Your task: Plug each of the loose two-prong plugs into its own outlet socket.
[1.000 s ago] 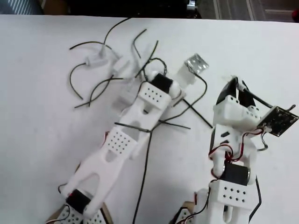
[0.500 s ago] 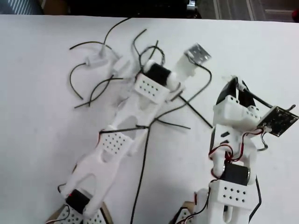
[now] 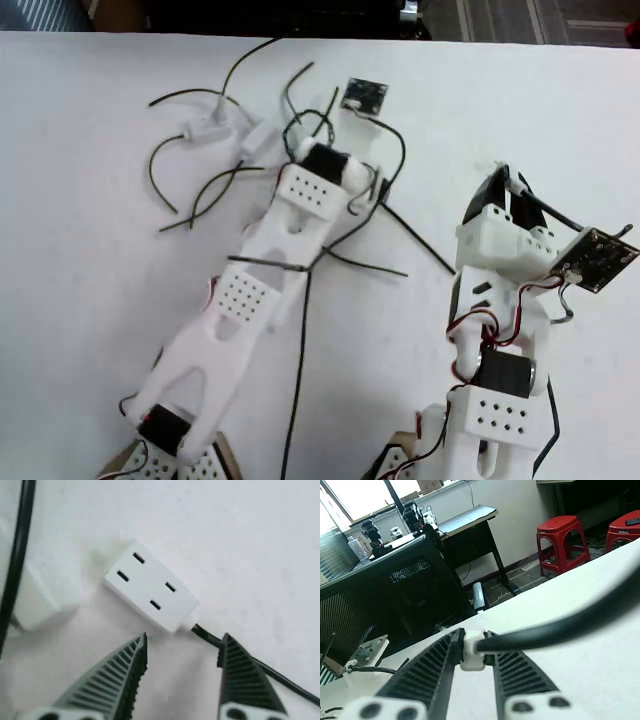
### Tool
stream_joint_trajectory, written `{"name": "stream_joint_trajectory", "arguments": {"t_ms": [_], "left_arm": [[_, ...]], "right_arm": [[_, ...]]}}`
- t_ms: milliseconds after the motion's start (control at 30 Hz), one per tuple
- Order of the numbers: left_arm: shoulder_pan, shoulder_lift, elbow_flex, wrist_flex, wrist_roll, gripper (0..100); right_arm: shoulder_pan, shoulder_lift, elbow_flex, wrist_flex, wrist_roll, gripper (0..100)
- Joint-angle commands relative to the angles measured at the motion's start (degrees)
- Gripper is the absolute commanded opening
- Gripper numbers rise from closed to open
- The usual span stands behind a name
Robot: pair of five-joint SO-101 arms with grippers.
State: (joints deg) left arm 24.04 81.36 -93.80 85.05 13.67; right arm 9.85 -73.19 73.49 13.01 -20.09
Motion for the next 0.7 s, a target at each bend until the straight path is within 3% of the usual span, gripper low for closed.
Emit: {"name": "stream_joint_trajectory", "arguments": {"t_ms": [0,233,400,667], "left_arm": [[-1.45,1.36,-1.67,-5.63,0.44,19],[-2.07,2.59,-1.67,-6.86,-6.15,15],[-2.07,2.51,-1.85,-4.48,-6.33,13],[-2.07,1.1,-1.93,0.62,-7.65,3]], "right_arm": [[-0.31,-0.84,-1.05,-0.92,0.18,1.7],[-0.31,-0.84,-1.05,-0.92,0.18,1.7],[-0.31,-0.84,-1.05,-0.92,0.18,1.7],[-0.31,-0.84,-1.05,-1.01,0.18,1.7]]}}
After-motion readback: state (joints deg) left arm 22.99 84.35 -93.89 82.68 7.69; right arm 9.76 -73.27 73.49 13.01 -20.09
